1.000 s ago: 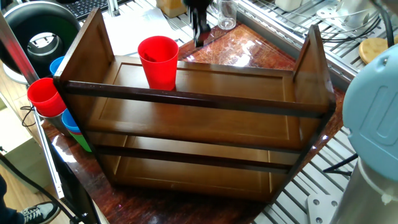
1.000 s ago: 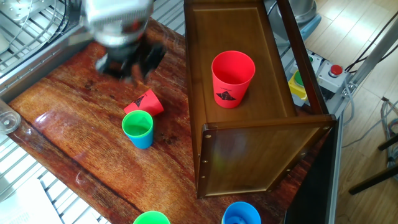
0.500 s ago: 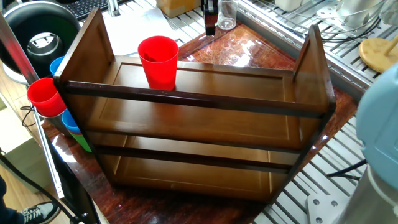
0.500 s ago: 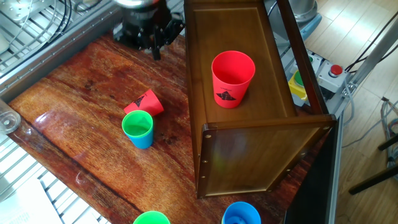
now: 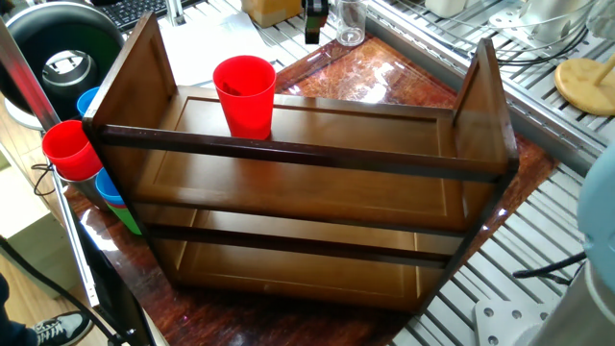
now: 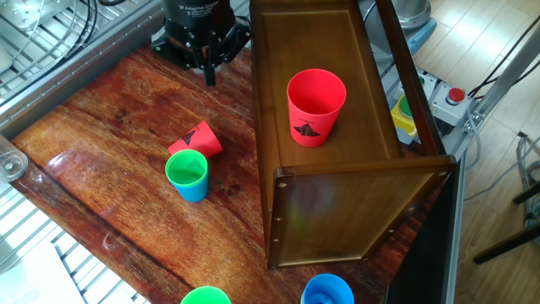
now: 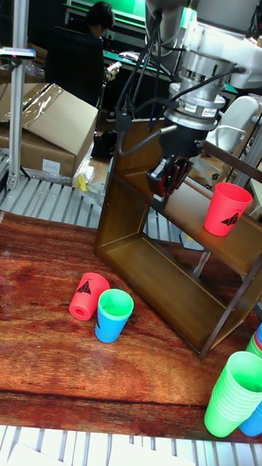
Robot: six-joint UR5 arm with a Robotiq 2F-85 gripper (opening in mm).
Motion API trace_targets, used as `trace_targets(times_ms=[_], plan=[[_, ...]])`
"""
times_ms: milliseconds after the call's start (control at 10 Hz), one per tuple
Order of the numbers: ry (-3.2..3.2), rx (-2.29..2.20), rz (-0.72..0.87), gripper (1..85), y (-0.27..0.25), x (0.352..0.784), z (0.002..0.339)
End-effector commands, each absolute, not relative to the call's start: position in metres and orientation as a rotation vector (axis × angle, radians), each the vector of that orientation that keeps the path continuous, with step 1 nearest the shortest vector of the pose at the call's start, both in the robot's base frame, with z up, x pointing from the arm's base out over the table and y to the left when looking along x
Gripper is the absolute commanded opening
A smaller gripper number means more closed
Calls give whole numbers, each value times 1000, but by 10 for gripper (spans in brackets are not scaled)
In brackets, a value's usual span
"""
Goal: Take the cups off the shelf and stack them together
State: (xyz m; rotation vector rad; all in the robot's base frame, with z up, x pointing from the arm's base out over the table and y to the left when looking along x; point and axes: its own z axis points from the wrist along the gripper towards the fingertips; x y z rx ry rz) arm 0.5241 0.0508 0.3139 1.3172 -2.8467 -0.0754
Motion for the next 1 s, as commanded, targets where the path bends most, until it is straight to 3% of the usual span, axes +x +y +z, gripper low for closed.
trace_targets(times_ms=[0, 200, 500, 900], plan=[[-2831, 1134, -260, 127, 87, 488, 343], [-2814, 1080, -295, 273, 110, 474, 372], [-2826, 956, -306, 303, 143, 465, 396], [-2868, 918, -292, 323, 154, 480, 385]])
